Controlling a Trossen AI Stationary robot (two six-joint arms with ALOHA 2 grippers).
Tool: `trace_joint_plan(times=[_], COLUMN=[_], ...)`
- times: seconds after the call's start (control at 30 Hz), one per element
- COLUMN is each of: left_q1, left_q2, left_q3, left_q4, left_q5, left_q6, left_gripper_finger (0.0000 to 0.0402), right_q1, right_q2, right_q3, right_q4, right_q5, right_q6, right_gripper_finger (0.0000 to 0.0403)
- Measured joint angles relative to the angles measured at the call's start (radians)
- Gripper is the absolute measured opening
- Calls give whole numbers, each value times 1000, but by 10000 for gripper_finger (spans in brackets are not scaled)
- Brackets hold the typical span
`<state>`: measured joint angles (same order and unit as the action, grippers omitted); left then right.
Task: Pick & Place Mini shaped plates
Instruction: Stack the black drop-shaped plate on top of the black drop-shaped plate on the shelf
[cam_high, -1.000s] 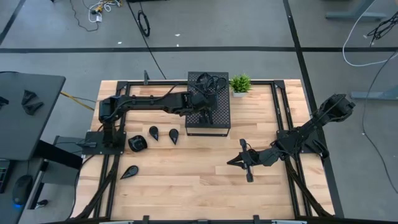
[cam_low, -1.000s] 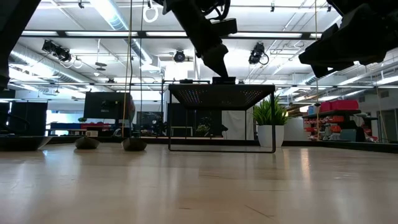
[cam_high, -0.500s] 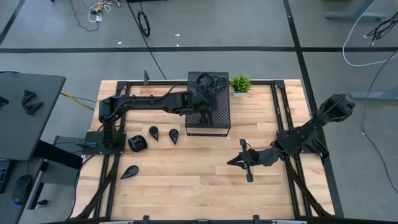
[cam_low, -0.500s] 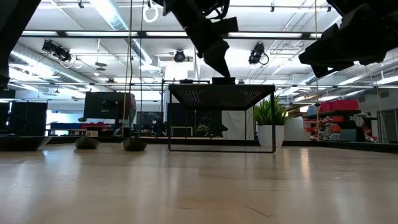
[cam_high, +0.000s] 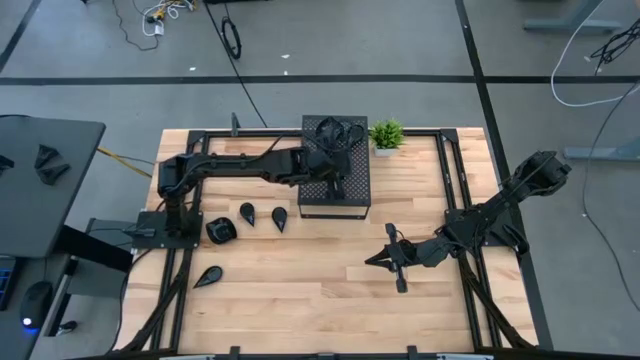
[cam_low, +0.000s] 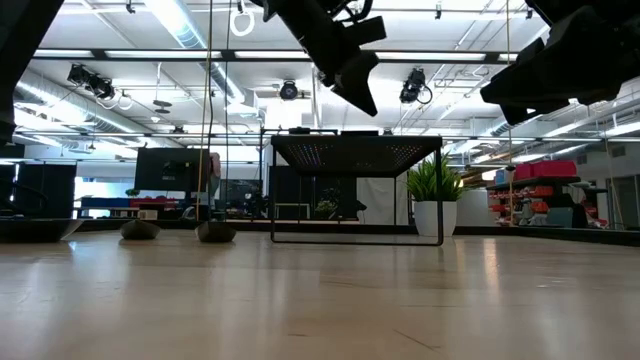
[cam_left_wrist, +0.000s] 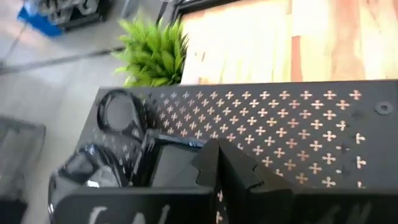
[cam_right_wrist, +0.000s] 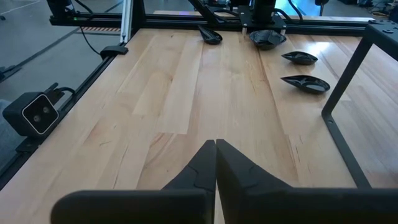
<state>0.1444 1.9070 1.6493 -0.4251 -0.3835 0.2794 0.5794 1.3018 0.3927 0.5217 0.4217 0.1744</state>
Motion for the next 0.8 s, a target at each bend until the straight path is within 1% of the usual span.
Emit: trace_joint_plan(times=[0.13, 0.3, 0.37, 0.47, 0.53, 0.6, 0.67, 0.73, 0.8], left_q1=[12, 31, 25, -19, -73, -138, -211, -288, -368], left_q2=[-6, -6, -16, -58, -89, -114, -139, -155, -160], left_q3=[0, 0, -1, -1, 0, 0, 0, 0, -4], left_q4=[4, -24, -40, -84, -152, -251, -371, -508, -667], left_q5=[-14, -18, -46, -142, -206, -242, -268, -303, -331], left_q6=[-61, -110, -111, -88, -82, -95, -145, -256, -429], left_gripper_finger=[5, 9, 9, 4, 4, 6, 5, 4, 4], right_q1=[0, 0, 0, 0, 0, 0, 0, 0, 0], right_q2=[0, 0, 0, 0, 0, 0, 0, 0, 0], right_q3=[0, 0, 0, 0, 0, 0, 0, 0, 0], right_q4=[-1, -1, -1, -3, 0, 2, 9, 11, 15], right_q5=[0, 0, 0, 0, 0, 0, 0, 0, 0], right_q6=[0, 0, 0, 0, 0, 4, 6, 9, 8], right_gripper_finger=[13, 13, 13, 13, 13, 13, 13, 13, 13])
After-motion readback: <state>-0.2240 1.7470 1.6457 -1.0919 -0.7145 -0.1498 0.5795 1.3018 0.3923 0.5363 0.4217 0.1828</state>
